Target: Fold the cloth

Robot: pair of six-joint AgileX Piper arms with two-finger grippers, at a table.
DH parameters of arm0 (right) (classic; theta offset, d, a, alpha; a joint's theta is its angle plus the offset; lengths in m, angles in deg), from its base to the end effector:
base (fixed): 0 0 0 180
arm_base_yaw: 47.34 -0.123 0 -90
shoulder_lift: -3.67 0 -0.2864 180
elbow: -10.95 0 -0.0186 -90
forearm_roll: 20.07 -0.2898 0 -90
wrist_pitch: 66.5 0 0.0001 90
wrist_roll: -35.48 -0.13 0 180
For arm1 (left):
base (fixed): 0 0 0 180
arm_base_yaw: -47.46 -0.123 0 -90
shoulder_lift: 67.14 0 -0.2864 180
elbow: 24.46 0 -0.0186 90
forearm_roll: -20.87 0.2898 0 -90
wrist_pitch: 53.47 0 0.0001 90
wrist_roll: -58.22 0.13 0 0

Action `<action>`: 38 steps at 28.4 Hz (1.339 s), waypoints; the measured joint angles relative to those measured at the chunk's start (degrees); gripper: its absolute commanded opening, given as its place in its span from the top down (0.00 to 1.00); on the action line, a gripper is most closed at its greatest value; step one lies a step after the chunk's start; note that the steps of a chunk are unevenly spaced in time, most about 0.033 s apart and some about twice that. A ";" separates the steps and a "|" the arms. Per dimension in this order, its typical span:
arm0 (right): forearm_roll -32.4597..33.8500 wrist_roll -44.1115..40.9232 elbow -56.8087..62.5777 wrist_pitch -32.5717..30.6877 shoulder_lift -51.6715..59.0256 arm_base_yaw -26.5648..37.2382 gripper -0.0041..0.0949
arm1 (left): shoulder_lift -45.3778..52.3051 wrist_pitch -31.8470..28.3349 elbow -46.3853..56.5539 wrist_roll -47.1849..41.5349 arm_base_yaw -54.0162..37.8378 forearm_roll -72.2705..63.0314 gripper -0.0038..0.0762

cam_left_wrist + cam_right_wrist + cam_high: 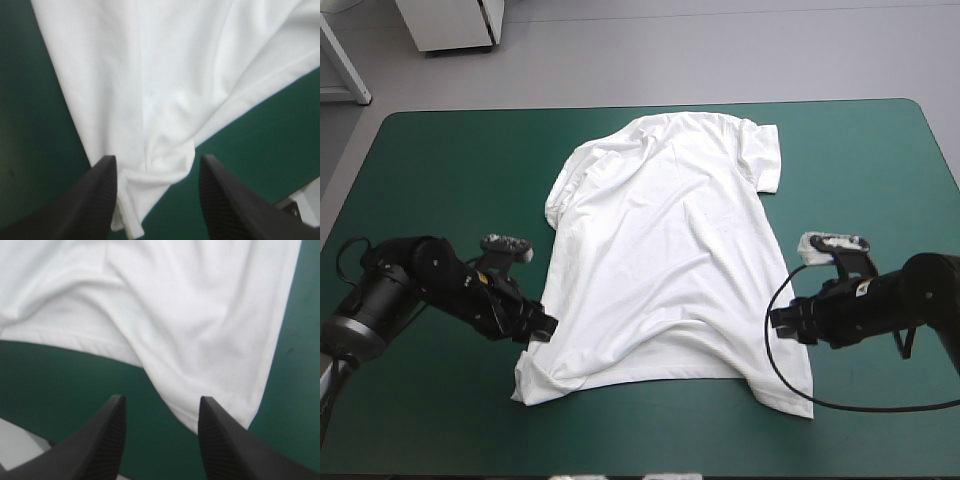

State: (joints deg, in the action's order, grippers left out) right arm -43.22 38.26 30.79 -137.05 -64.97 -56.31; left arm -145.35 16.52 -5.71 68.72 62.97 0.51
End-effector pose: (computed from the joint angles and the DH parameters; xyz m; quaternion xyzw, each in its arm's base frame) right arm 0.2207 0.0836 0.3045 -0.0675 0.9614 0.2075 0.1673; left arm 0.2407 -0.1109 0.2676 0.1799 0.9621 -0.1766 0.1042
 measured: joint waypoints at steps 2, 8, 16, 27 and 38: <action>2.34 -0.48 -5.64 -0.06 0.00 0.00 0.56 | 0.00 0.34 -5.78 -0.36 0.00 1.15 0.47; 10.79 -2.78 -21.99 -0.99 0.00 0.00 0.57 | 0.22 1.10 -20.76 -5.93 0.00 9.93 0.47; 11.70 -2.78 -23.31 -1.40 -1.48 0.00 0.59 | -3.86 1.87 -21.25 -8.20 0.00 14.01 0.47; 11.77 -2.78 -23.31 -1.40 -4.71 0.00 0.59 | -16.75 -2.64 -21.69 -8.83 0.00 14.42 0.48; 12.09 -2.78 -23.31 -1.40 -7.43 0.00 0.59 | -32.77 -6.70 -31.59 -8.83 0.00 16.13 0.48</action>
State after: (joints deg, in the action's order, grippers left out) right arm -31.13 35.48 7.48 -138.45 -72.40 -56.31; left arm -178.12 9.82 -37.29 59.90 62.97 16.64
